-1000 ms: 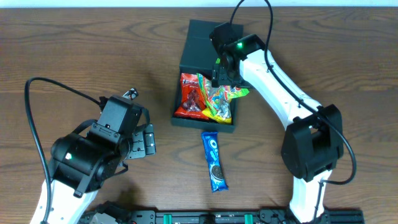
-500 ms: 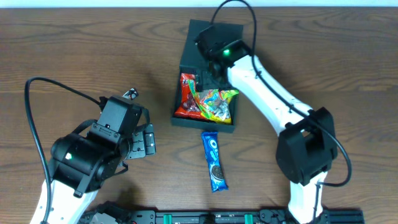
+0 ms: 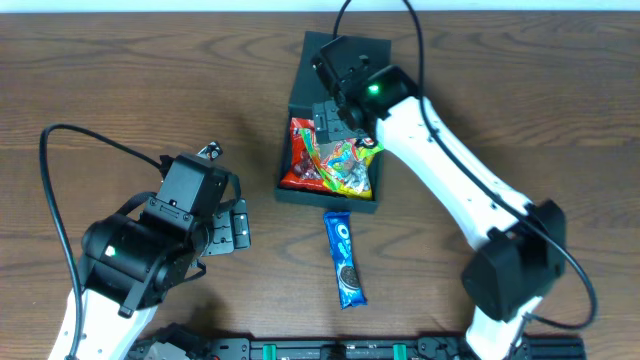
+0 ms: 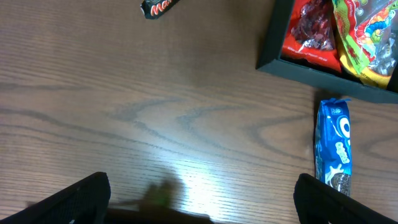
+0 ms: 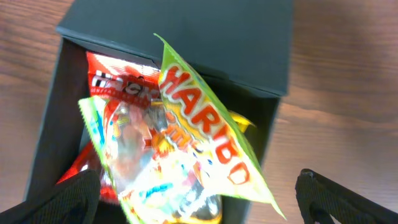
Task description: Pack container
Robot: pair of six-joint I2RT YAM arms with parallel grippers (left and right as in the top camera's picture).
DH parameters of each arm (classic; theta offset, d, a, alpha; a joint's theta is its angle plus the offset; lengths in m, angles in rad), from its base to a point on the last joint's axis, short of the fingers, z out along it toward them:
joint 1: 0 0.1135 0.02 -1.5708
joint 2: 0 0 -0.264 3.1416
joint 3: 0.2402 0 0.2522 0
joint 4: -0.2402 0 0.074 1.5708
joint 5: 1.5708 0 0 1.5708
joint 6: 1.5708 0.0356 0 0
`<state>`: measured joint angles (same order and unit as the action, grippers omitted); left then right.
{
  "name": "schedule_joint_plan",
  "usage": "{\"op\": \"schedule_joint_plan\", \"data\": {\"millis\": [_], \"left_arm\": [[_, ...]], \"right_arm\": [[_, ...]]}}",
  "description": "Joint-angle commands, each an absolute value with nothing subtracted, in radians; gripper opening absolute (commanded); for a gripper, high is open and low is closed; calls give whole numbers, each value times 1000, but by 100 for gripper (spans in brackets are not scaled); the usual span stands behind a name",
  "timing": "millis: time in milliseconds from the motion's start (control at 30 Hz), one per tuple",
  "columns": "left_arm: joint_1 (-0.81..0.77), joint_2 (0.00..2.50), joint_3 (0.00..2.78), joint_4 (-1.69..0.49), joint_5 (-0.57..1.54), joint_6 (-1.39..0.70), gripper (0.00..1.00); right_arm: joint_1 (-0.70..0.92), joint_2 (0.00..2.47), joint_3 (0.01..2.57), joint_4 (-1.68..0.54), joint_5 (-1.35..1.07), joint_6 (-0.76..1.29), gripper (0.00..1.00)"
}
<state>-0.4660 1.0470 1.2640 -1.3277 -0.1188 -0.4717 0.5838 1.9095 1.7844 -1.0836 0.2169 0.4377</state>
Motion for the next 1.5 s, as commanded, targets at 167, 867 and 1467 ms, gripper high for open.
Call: {"op": "schedule_joint_plan", "data": {"millis": [167, 867, 1467], "left_arm": [[-466, 1041, 1258, -1331, -123, -472, 95], [-466, 1041, 1258, -1332, -123, -471, 95], [-466, 1041, 1258, -1331, -123, -472, 95]], "right_arm": [[651, 1804, 1785, -1122, 78, 411, 99], [740, 2014, 1779, -871, -56, 284, 99], [697, 2037, 1769, -881, -12, 284, 99]]}}
